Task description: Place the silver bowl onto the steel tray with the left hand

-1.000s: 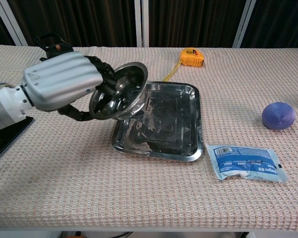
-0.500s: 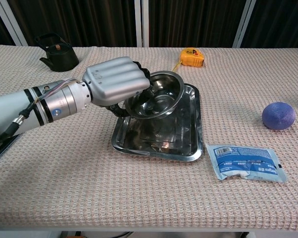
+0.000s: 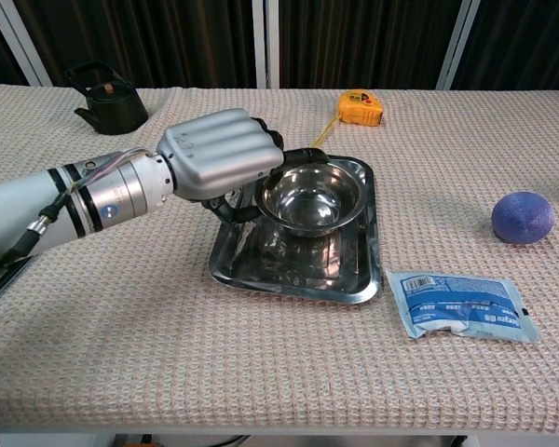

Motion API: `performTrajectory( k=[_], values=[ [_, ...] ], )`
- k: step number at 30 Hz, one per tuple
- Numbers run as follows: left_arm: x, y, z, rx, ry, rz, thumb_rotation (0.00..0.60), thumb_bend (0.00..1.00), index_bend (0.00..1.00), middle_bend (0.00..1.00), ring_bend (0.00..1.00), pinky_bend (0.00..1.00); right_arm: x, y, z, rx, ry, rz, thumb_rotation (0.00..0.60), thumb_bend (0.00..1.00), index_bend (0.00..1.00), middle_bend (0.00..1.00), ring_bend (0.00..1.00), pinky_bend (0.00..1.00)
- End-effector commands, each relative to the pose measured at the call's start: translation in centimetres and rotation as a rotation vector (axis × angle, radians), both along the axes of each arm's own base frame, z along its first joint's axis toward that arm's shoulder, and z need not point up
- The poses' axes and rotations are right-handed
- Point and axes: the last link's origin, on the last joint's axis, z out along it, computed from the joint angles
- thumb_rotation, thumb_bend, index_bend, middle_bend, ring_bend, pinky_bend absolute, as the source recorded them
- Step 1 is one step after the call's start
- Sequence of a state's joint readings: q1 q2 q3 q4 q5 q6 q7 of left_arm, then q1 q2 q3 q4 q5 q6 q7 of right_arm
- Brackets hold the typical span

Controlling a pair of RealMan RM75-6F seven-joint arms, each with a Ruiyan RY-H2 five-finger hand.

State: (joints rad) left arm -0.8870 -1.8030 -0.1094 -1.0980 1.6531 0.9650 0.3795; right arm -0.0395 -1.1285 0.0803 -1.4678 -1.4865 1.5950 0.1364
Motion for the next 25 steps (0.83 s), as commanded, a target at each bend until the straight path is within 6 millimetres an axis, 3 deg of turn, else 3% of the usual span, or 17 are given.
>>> performTrajectory(
  k=[1,4,6,9,11,14,17,20,25],
  values=[
    [0.0,-0.6,2.2,0.045,-0.065,-0.013,0.600,0.29,0.08,0.40,0.30,0.32,0.0,0.0,0.0,0.000,0.000,0.002,0.600,0.43,0.00,0.00,0.00,0.00],
    [-1.0,-1.4,5.9,0.126,-0.137,-0.009,0.600,0.29,0.10,0.37,0.28,0.31,0.1,-0.1,-0.1,0.008,0.001,0.005,0.600,0.43,0.00,0.00,0.00,0.00],
    [-2.7,-2.3,9.0,0.195,-0.185,0.036,0.600,0.28,0.16,0.35,0.27,0.31,0.3,-0.1,-0.3,0.017,0.002,0.010,0.600,0.43,0.00,0.00,0.00,0.00],
    [-6.8,-4.3,13.0,0.266,-0.246,0.173,0.600,0.27,0.27,0.32,0.24,0.31,0.3,-0.1,-0.9,0.043,0.005,0.013,0.600,0.43,0.00,0.00,0.00,0.00],
    [-10.6,-6.2,15.3,0.283,-0.278,0.301,0.600,0.22,0.28,0.29,0.20,0.30,0.1,-0.1,-1.5,0.064,0.013,0.011,0.600,0.43,0.00,0.00,0.00,0.00],
    [-16.4,-9.4,17.6,0.272,-0.270,0.501,0.600,0.15,0.25,0.23,0.14,0.25,-0.3,-0.1,-2.1,0.077,0.028,0.001,0.600,0.43,0.00,0.00,0.00,0.00],
    [-20.8,-12.6,19.4,0.273,-0.249,0.669,0.600,0.11,0.20,0.16,0.10,0.22,-0.8,-0.1,-2.4,0.079,0.039,-0.019,0.600,0.42,0.00,0.00,0.00,0.00],
    [-23.3,-15.2,20.7,0.315,-0.257,0.743,0.600,0.09,0.18,0.14,0.09,0.22,-1.0,-0.1,-2.7,0.086,0.042,-0.027,0.600,0.40,0.00,0.00,0.00,0.00],
    [-25.1,-17.6,21.4,0.365,-0.289,0.776,0.600,0.07,0.16,0.14,0.08,0.20,-1.0,-0.1,-3.6,0.112,0.042,-0.031,0.600,0.39,0.00,0.00,0.00,0.00]
  ],
)
